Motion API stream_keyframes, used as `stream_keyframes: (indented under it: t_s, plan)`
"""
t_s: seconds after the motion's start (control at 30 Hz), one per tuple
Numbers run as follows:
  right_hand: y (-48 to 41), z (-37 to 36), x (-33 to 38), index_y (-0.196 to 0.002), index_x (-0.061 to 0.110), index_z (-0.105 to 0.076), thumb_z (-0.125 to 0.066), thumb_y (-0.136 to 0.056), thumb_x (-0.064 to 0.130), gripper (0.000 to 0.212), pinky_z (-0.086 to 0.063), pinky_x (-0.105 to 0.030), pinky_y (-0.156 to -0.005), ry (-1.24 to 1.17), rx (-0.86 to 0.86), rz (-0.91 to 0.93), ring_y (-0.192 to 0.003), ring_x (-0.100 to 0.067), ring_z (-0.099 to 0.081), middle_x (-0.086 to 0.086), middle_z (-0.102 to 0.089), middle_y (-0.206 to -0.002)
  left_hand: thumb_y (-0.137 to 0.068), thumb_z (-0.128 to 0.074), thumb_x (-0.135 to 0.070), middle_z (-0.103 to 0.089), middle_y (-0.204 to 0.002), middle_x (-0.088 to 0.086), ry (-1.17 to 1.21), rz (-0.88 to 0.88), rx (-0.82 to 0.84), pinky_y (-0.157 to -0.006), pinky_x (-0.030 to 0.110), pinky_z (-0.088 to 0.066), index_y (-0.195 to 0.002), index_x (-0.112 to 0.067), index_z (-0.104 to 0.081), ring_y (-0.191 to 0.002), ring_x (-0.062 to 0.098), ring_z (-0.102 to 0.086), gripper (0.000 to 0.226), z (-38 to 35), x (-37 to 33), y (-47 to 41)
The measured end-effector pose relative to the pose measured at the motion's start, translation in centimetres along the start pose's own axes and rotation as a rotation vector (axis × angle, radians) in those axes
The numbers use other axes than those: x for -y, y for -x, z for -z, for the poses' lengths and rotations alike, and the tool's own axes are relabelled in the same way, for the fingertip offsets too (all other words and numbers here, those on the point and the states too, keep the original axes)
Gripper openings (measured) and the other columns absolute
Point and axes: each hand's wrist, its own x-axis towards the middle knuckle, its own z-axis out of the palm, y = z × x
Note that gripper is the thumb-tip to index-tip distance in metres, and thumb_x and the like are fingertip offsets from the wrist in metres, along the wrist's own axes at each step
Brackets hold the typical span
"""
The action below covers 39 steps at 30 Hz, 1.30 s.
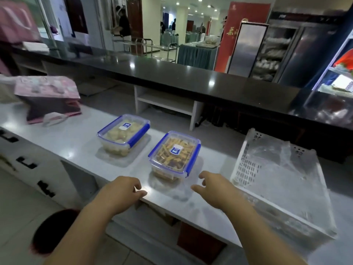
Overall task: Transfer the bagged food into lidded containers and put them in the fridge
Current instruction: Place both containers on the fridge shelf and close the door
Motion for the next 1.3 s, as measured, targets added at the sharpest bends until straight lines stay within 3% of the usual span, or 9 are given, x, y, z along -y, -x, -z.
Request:
stream_keyframes:
  t_s: [0.13, 0.33, 0.43, 0.53, 0.73, 0.87, 0.97, 1.07, 1.3]
  plan:
    - [-4.9, -0.2, 0.8, -0.127, 0.018, -0.046, -0.05, -0.089, 0.058, 0.056, -0.053, -0.033, -0.08, -0.125, -0.065, -0.05, -0.098, -0.018, -0.061, -0.001, -0.062, -0.12, -0.085, -0.057, -0.051, -0.062, -0.098, -0.01, 0.038, 0.029, -0.014, -0.081, 0.029, -0.052, -0.102, -0.03, -0.065, -0.089, 0.009, -0.06, 0.028, 0.7, 0.7, -3.5]
    - [-10.9, 0.3, 1.1, -0.085, 0.029, -0.046, -0.05, -0.089, 0.058, 0.029, -0.05, -0.031, -0.071, -0.309, -0.01, -0.014, -0.079, -0.017, -0.058, 0.002, -0.061, -0.09, -0.087, -0.057, -0.048, -0.064, -0.098, -0.009, 0.12, 0.053, -0.092, -0.081, 0.03, -0.052, -0.107, -0.027, -0.063, -0.088, 0.007, -0.06, 0.03, 1.8, -0.5, -8.8]
    - [-13.0, 0.1, 0.8, -0.103, 0.035, -0.057, -0.057, -0.087, 0.054, 0.025, -0.052, -0.031, -0.08, -0.431, 0.053, 0.031, -0.088, -0.014, -0.061, 0.008, -0.065, -0.097, -0.088, -0.058, -0.044, -0.062, -0.109, -0.007, 0.21, 0.055, -0.127, -0.084, 0.028, -0.05, -0.121, -0.026, -0.058, -0.095, 0.009, -0.058, 0.038, 1.9, -1.3, -11.3]
    - [-14.1, 0.0, 0.6, -0.087, 0.037, -0.043, -0.062, -0.087, 0.044, 0.02, -0.052, -0.029, -0.072, -0.566, 0.092, 0.006, -0.082, -0.012, -0.06, 0.012, -0.059, -0.087, -0.091, -0.055, -0.04, -0.06, -0.12, -0.001, 0.271, 0.079, -0.103, -0.09, 0.031, -0.048, -0.134, -0.022, -0.048, -0.104, 0.015, -0.058, 0.048, 1.4, -2.0, -13.4]
    - [-14.5, -0.3, 0.1, -0.112, 0.029, -0.048, -0.063, -0.085, 0.044, 0.034, -0.059, -0.039, -0.079, -0.674, 0.054, -0.043, -0.089, -0.014, -0.067, 0.005, -0.067, -0.107, -0.093, -0.054, -0.032, -0.068, -0.084, 0.0, 0.415, 0.033, -0.003, -0.072, 0.032, -0.054, -0.096, -0.017, -0.064, -0.076, 0.013, -0.065, 0.019, 0.3, -3.0, -16.0]
    - [-12.7, 0.4, -0.3, -0.111, 0.034, -0.047, -0.061, -0.087, 0.045, 0.03, -0.053, -0.022, -0.067, -0.688, -0.105, -0.059, -0.085, -0.006, -0.064, 0.013, -0.064, -0.097, -0.093, -0.054, -0.032, -0.067, -0.083, -0.005, 0.46, -0.089, 0.002, -0.062, 0.023, -0.048, -0.099, -0.025, -0.061, -0.076, 0.008, -0.064, 0.011, 0.4, -3.8, -16.0]
    - [-10.2, 1.3, -0.8, -0.114, 0.038, -0.047, -0.062, -0.089, 0.039, 0.029, -0.049, -0.014, -0.058, -0.775, -0.259, -0.066, -0.077, 0.0, -0.064, 0.022, -0.061, -0.088, -0.093, -0.053, -0.031, -0.066, -0.087, -0.006, 0.525, -0.238, -0.018, -0.067, 0.023, -0.049, -0.097, -0.032, -0.057, -0.081, 0.007, -0.063, 0.006, 1.4, -5.7, -15.3]
    - [-6.8, 2.5, -1.5, -0.12, 0.039, -0.048, -0.064, -0.087, 0.036, 0.037, -0.054, -0.016, -0.06, -0.843, -0.45, -0.042, -0.081, 0.004, -0.066, 0.024, -0.064, -0.095, -0.092, -0.052, -0.031, -0.064, -0.093, -0.011, 0.518, -0.394, -0.073, -0.065, 0.017, -0.047, -0.101, -0.035, -0.053, -0.084, 0.005, -0.062, 0.009, 2.7, -8.2, -14.2]
    - [3.8, 4.5, -5.3, -0.129, 0.039, -0.044, -0.064, -0.086, 0.03, 0.048, -0.061, -0.029, -0.07, -0.845, -0.84, -0.102, -0.09, -0.008, -0.068, 0.015, -0.067, -0.107, -0.073, -0.046, -0.051, -0.057, -0.102, -0.011, 0.564, -0.758, -0.019, -0.062, 0.014, -0.046, -0.124, -0.026, -0.051, -0.085, 0.004, -0.059, 0.057, 3.2, -16.1, -9.2]
